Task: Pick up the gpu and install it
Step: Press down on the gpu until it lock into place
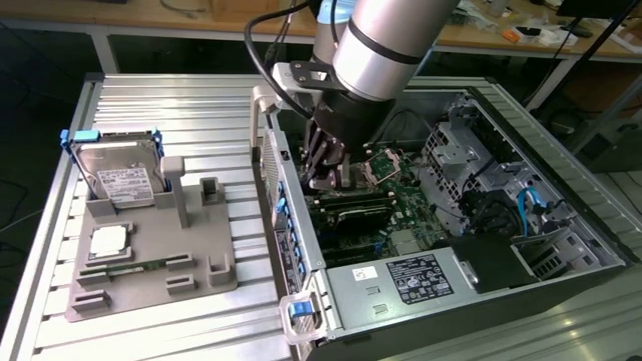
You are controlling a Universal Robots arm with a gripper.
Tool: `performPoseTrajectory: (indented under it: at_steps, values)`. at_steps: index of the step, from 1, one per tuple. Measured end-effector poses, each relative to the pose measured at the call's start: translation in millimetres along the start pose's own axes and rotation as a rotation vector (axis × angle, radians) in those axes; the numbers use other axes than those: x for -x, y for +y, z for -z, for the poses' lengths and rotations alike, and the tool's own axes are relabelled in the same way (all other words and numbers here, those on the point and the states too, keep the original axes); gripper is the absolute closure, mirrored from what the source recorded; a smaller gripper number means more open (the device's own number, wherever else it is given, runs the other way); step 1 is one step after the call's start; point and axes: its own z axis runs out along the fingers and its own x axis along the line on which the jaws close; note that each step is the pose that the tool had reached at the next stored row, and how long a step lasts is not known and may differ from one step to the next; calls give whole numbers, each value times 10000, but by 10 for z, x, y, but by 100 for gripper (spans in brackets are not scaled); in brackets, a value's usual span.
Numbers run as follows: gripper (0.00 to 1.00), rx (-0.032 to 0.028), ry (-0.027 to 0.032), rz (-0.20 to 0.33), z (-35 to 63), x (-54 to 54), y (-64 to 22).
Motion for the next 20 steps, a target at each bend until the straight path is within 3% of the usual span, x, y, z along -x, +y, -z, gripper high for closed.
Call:
performPoseTrajectory:
  at_steps: [3,4,9,13,14,20]
  values:
    - [89,-190,-4,7,-11,5,-2]
    - [89,-312,-3,12,-16,8,-2]
    - [89,-674,-8,25,-30,23,-3]
    - [89,-901,-7,34,-41,25,-5]
    - [89,-939,-10,35,-50,25,-7]
    - [89,-943,-45,38,-52,25,-6]
